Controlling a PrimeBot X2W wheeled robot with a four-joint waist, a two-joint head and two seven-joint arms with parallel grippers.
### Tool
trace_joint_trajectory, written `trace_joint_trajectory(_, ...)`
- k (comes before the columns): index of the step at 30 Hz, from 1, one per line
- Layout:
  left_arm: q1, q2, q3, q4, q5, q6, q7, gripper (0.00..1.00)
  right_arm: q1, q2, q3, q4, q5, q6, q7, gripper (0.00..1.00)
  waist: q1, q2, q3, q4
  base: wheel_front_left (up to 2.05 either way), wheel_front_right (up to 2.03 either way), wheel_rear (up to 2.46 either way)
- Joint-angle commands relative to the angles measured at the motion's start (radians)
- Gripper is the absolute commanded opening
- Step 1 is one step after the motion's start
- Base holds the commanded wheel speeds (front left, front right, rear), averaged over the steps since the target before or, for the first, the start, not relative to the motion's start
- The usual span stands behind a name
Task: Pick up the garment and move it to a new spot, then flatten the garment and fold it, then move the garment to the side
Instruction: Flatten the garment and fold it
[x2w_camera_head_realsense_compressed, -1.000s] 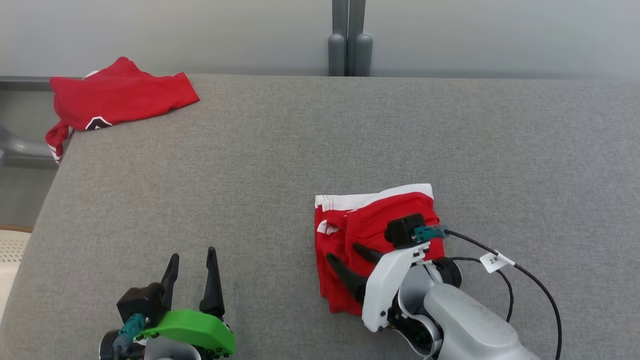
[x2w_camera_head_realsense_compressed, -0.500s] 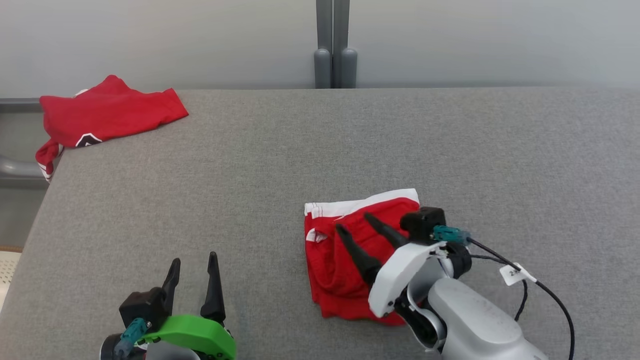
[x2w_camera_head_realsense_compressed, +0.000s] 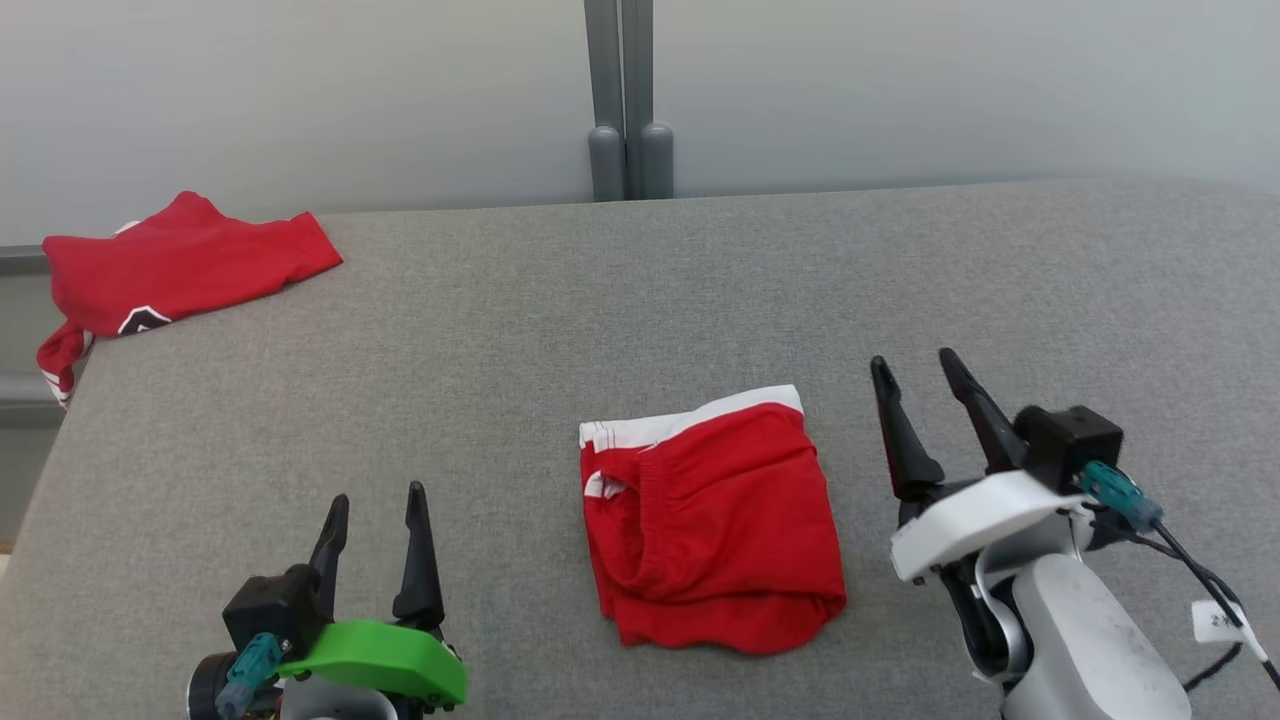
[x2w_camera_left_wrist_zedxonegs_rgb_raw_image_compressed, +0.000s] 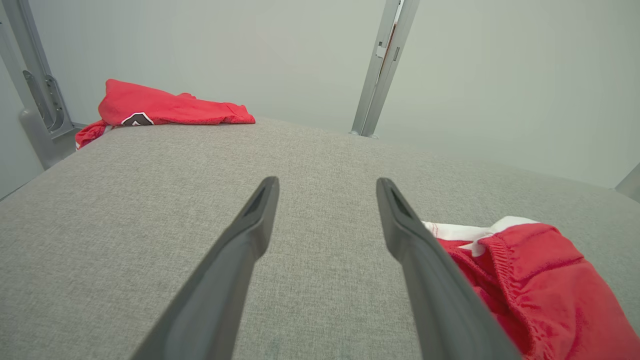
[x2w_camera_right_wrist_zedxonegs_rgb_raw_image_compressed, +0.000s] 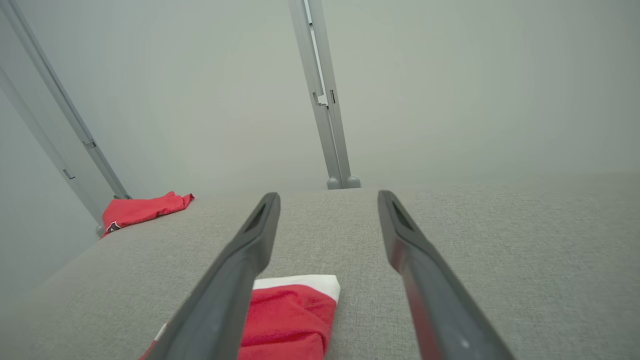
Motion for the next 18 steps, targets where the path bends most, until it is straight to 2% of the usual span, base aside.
trace_joint_trajectory(1,0.018,-0.005,0.014,-0.014,0.009,-0.004,-0.003,1.00,0.042,0.007,-0.031,-0.035,-0.030,0.000,-0.002,1.00,0.0000,0.0000,-0.001,-0.004,0.00,0.00,0.00)
trace_joint_trajectory(5,0.043,-0.015,0.041,-0.043,0.037,-0.013,-0.003,1.00,0.118,0.017,-0.098,-0.121,-0.075,0.000,-0.002,1.00,0.0000,0.0000,-0.004,-0.011,0.00,0.00,0.00)
trace_joint_trajectory(9,0.073,-0.032,0.068,-0.061,0.062,-0.026,-0.003,1.00,0.180,0.023,-0.116,-0.183,-0.103,0.000,-0.003,1.00,0.0000,0.0000,-0.008,-0.015,0.00,0.00,0.00)
trace_joint_trajectory(13,0.100,-0.044,0.093,-0.065,0.089,-0.038,-0.003,1.00,0.229,0.024,-0.136,-0.221,-0.133,0.000,-0.003,1.00,0.0000,0.0000,-0.013,-0.017,0.00,0.00,0.00)
trace_joint_trajectory(18,0.121,-0.060,0.120,-0.064,0.120,-0.053,-0.003,1.00,0.266,0.025,-0.145,-0.239,-0.110,0.000,-0.003,1.00,0.0000,0.0000,-0.015,-0.020,0.00,0.00,0.00)
